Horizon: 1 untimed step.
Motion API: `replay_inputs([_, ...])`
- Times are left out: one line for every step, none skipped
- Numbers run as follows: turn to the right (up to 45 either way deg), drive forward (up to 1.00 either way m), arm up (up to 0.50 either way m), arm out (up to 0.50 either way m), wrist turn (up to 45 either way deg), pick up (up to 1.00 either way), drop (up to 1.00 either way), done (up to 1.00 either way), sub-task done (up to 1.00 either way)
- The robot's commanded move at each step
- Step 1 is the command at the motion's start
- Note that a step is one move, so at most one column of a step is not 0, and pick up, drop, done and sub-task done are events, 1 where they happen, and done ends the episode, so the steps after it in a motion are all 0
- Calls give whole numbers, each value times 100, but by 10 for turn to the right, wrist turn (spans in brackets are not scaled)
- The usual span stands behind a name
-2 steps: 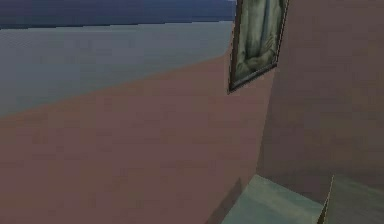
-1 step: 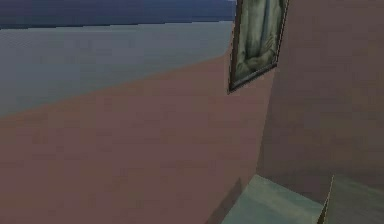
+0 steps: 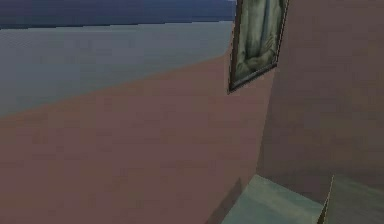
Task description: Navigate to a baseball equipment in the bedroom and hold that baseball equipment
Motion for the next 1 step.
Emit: replay_inputs([0,0,0,0,0,0,0,100,0])
